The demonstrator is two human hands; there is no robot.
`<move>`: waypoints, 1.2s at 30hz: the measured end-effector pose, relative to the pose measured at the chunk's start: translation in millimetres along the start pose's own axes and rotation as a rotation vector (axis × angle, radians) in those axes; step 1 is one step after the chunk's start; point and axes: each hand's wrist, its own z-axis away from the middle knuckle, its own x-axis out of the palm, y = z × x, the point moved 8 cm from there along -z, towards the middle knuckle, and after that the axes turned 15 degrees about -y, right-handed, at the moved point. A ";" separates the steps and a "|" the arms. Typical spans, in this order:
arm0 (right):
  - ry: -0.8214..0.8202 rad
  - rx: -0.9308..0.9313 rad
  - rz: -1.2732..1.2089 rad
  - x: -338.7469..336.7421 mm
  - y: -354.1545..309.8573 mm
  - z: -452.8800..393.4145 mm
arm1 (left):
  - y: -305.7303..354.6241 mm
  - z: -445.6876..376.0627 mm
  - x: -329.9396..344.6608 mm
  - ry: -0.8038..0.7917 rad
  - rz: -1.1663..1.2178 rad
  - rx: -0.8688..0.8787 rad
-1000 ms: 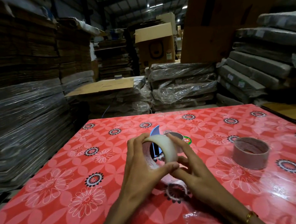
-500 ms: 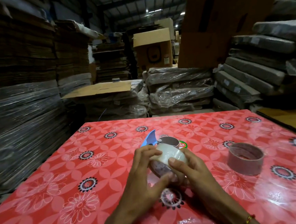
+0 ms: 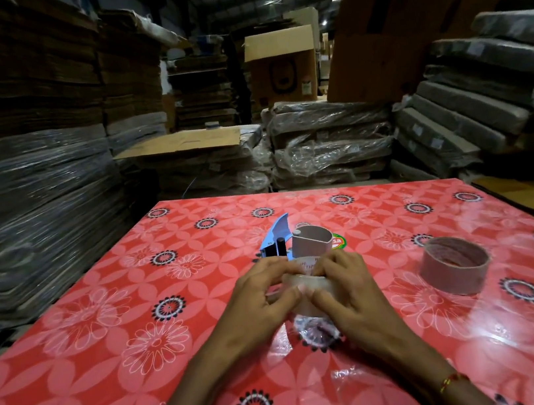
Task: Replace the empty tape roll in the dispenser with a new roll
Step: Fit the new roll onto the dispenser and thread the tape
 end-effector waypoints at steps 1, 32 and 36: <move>0.007 -0.002 0.022 0.0 -0.1 -0.4 | -0.3 -0.8 -0.9 0.011 -0.024 -0.008; 0.015 0.036 -0.057 -5.0 8.0 -2.5 | 17.8 -19.3 -5.8 0.020 -0.274 -0.028; 0.001 0.032 -0.051 -3.8 7.3 -2.6 | 18.0 -23.7 -8.2 0.007 -0.289 -0.041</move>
